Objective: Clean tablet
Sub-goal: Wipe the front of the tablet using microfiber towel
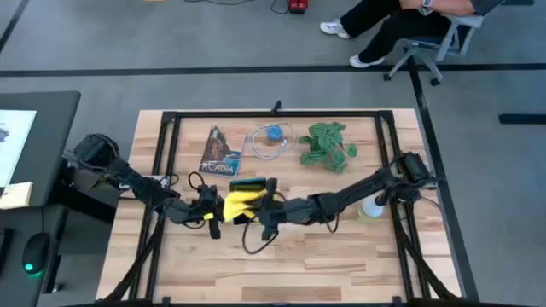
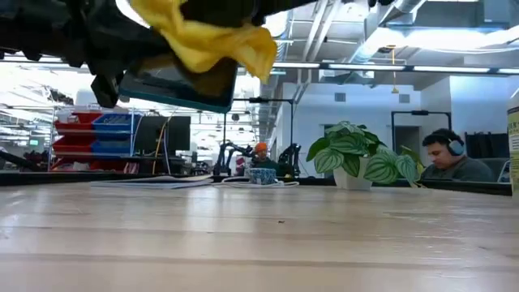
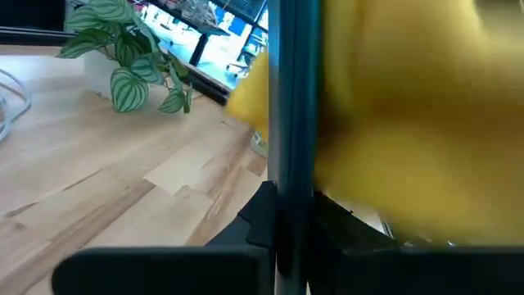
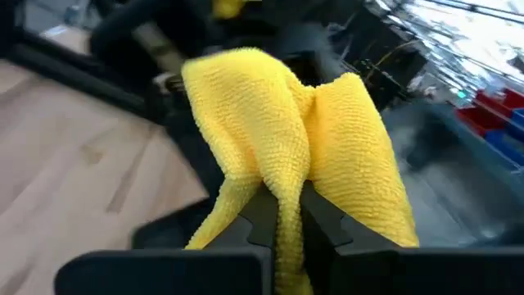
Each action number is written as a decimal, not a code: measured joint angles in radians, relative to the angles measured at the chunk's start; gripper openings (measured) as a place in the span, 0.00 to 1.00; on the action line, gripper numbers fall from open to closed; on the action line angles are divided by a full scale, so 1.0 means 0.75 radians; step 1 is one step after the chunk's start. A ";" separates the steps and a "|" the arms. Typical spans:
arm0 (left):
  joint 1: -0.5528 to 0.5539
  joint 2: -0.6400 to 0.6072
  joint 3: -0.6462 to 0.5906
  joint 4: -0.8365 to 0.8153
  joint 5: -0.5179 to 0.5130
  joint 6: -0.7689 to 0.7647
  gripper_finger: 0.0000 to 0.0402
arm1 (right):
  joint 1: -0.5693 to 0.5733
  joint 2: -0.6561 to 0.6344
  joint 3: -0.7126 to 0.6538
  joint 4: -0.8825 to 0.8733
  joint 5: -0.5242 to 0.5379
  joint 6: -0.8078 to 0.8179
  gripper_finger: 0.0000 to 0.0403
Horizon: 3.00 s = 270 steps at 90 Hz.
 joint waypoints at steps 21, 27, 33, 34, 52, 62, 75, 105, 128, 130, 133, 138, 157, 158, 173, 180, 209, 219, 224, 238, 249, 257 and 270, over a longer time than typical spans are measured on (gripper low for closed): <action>0.001 -0.002 0.003 0.001 0.007 -0.002 0.03 | -0.001 0.070 0.231 -0.158 0.167 -0.157 0.02; 0.001 -0.002 0.003 -0.001 0.007 -0.004 0.03 | -0.011 0.070 0.257 -0.149 0.224 -0.192 0.02; 0.001 -0.002 0.003 -0.021 0.006 -0.009 0.03 | -0.021 0.062 0.264 -0.143 0.277 -0.214 0.02; 0.001 -0.002 0.003 -0.024 0.006 -0.010 0.03 | -0.022 0.061 0.265 -0.143 0.290 -0.219 0.02; 0.003 -0.001 0.003 -0.040 0.010 -0.018 0.03 | 0.010 0.057 0.268 -0.184 0.552 -0.327 0.02; 0.002 0.000 0.003 -0.045 0.024 -0.004 0.03 | 0.048 0.054 0.269 -0.282 0.663 -0.336 0.03; 0.001 0.000 0.003 -0.049 0.019 0.000 0.03 | 0.090 0.054 0.269 -0.432 0.846 -0.334 0.03; -0.002 -0.001 0.003 -0.025 0.011 0.025 0.03 | 0.123 0.054 0.267 -0.491 0.668 -0.121 0.03; -0.002 -0.001 0.035 -0.034 -0.012 0.087 0.03 | 0.071 0.065 0.267 -0.539 0.332 0.080 0.03; -0.001 -0.001 0.038 -0.036 -0.015 0.096 0.03 | 0.069 0.064 0.268 -0.551 0.333 0.097 0.03; -0.001 0.000 0.042 -0.036 -0.020 0.108 0.03 | 0.066 0.064 0.269 -0.569 0.342 0.114 0.03; 0.001 0.000 0.046 -0.038 -0.031 0.116 0.03 | 0.068 0.061 0.270 -0.605 0.406 0.122 0.03; 0.003 -0.002 0.048 -0.059 -0.068 0.096 0.03 | 0.097 0.023 0.265 -0.815 0.723 0.132 0.03; 0.003 -0.002 0.049 -0.059 -0.068 0.095 0.03 | 0.098 0.019 0.265 -0.829 0.735 0.140 0.03; 0.002 -0.003 0.050 -0.059 -0.059 0.091 0.03 | 0.114 -0.070 0.266 -1.158 0.888 0.390 0.03; 0.000 -0.003 0.050 -0.060 -0.059 0.091 0.03 | 0.116 -0.112 0.265 -1.286 0.897 0.538 0.03; -0.004 -0.006 0.052 0.005 -0.159 0.173 0.03 | 0.138 -0.019 0.266 -1.077 0.490 0.596 0.03; -0.004 -0.006 0.053 0.050 -0.192 0.218 0.03 | 0.139 0.061 0.264 -0.901 0.319 0.485 0.03; -0.003 -0.006 0.054 0.082 -0.206 0.240 0.03 | 0.138 0.094 0.265 -0.807 0.244 0.439 0.03; -0.003 -0.006 0.054 0.097 -0.219 0.266 0.03 | 0.129 0.228 0.303 -0.520 0.180 0.332 0.03; -0.002 -0.006 0.054 0.097 -0.233 0.266 0.03 | 0.123 0.279 0.385 -0.550 0.198 0.299 0.03; -0.009 -0.006 0.054 0.097 -0.239 0.268 0.03 | 0.123 0.279 0.407 -0.657 0.241 0.333 0.03; -0.037 -0.028 0.054 0.094 -0.264 0.298 0.03 | 0.131 0.241 0.406 -0.961 0.314 0.485 0.03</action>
